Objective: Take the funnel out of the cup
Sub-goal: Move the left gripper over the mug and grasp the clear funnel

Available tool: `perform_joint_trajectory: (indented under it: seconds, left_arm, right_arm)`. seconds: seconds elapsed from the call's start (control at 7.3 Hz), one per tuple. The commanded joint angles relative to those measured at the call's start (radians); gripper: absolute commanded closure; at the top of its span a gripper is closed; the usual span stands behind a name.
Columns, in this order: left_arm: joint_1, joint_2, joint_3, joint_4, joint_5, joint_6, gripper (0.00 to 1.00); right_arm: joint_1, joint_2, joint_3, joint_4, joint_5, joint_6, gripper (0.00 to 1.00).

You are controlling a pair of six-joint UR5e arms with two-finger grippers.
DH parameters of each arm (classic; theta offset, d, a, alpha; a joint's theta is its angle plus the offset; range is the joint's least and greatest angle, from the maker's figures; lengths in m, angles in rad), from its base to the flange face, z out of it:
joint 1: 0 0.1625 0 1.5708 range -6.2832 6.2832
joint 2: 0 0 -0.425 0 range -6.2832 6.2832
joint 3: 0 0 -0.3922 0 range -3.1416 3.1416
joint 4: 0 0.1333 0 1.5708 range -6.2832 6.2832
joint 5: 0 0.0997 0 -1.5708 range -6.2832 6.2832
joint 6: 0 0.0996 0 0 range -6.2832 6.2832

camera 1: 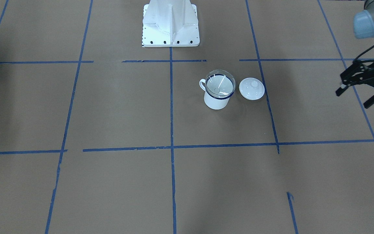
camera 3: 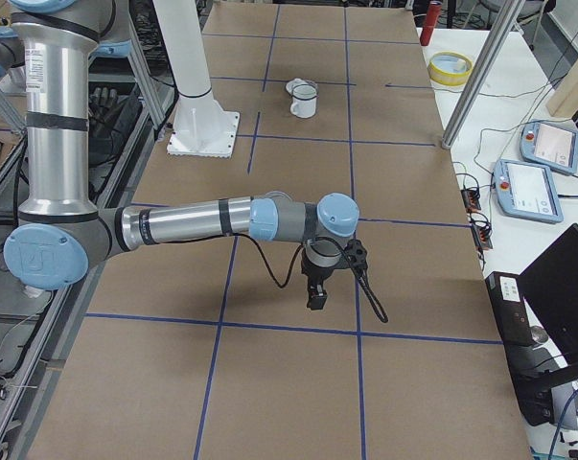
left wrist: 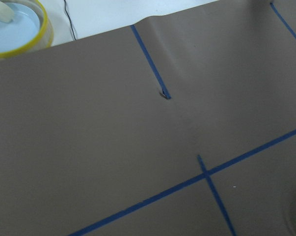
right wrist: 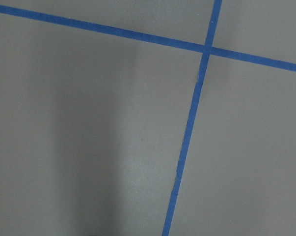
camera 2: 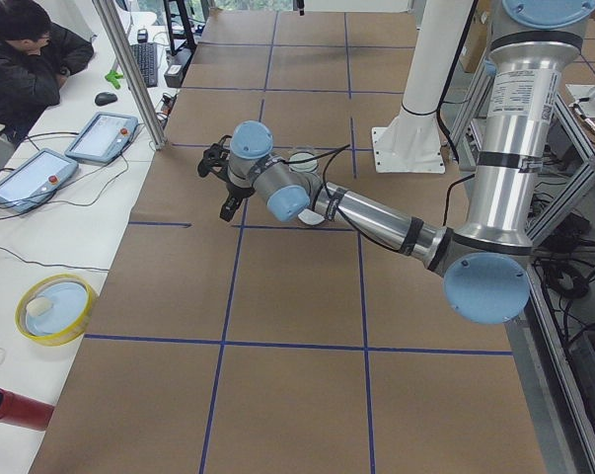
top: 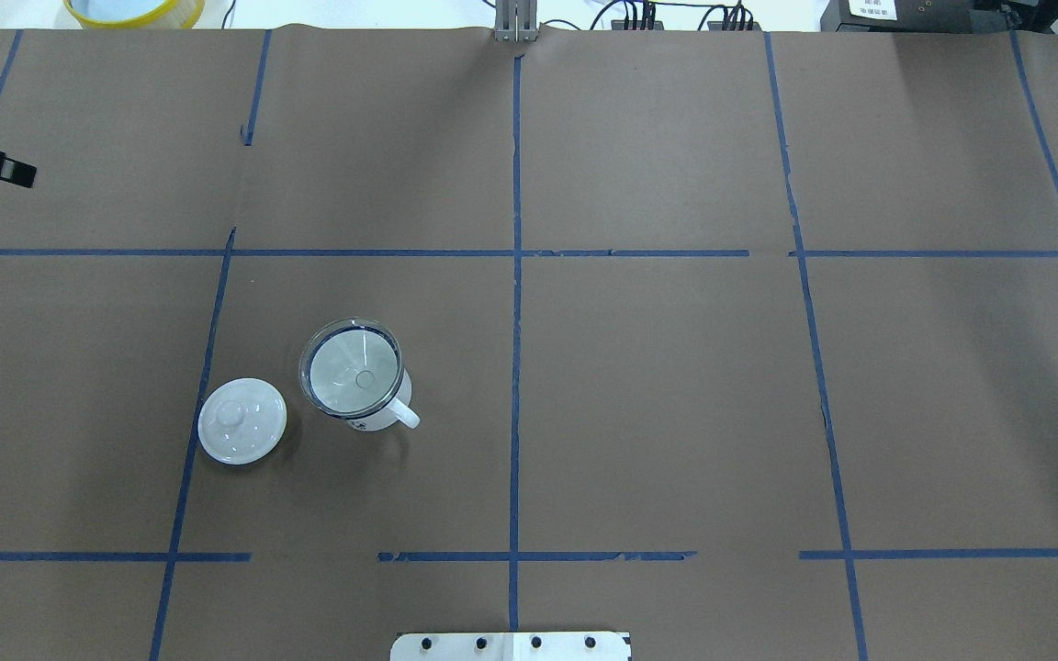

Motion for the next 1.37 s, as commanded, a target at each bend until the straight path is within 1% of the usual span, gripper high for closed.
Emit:
perform_joint_trajectory:
  seconds: [0.0,0.14,0.27,0.41,0.55,0.68,0.82,1.1,1.23]
  left_arm:
    - [0.262,-0.041,-0.082,0.007,0.181,-0.397,0.00]
    - [0.346,-0.107,-0.106,0.099,0.234,-0.505,0.00]
    - [0.439,-0.223,-0.148,0.317,0.312,-0.597,0.00]
    - [0.507,-0.337,-0.151,0.477,0.363,-0.665,0.00]
    - [0.553,-0.383,-0.147,0.535,0.380,-0.722,0.00]
    - [0.610,-0.394,-0.139,0.541,0.477,-0.760,0.00]
    - [0.653,-0.402,-0.113,0.541,0.528,-0.768,0.00]
    - [0.661,-0.456,-0.040,0.540,0.532,-0.769,0.05]
    - [0.664,-0.460,-0.021,0.540,0.530,-0.770,0.10]
  right_arm:
    - [0.000,-0.001,0.000,0.000,0.000,0.000,0.00]
    - [0.000,0.000,0.000,0.000,0.000,0.000,0.00]
    - [0.000,-0.001,0.000,0.000,0.000,0.000,0.00]
    - [0.000,0.000,-0.001,0.000,0.000,0.000,0.00]
    - [0.000,-0.001,0.000,0.000,0.000,0.000,0.00]
    - [0.000,0.000,0.000,0.000,0.000,0.000,0.00]
    - [0.000,-0.001,0.000,0.000,0.000,0.000,0.00]
    - [0.000,0.000,0.000,0.000,0.000,0.000,0.00]
    - [0.000,-0.001,0.000,0.000,0.000,0.000,0.00]
